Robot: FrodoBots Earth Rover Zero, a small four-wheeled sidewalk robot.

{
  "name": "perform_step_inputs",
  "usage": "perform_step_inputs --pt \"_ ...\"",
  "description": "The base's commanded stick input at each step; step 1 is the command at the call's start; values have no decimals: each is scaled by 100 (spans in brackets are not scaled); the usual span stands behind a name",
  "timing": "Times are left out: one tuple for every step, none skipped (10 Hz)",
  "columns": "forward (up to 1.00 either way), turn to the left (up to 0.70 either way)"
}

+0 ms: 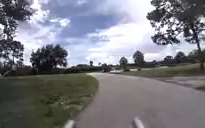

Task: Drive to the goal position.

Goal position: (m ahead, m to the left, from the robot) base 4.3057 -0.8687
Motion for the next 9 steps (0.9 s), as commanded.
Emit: perform_step_inputs --pt "70 0" --pt "70 0" --pt "70 0" --pt "70 0" --pt "70 0" --pt "70 0" --pt "70 0" --pt "70 0" --pt "70 0"
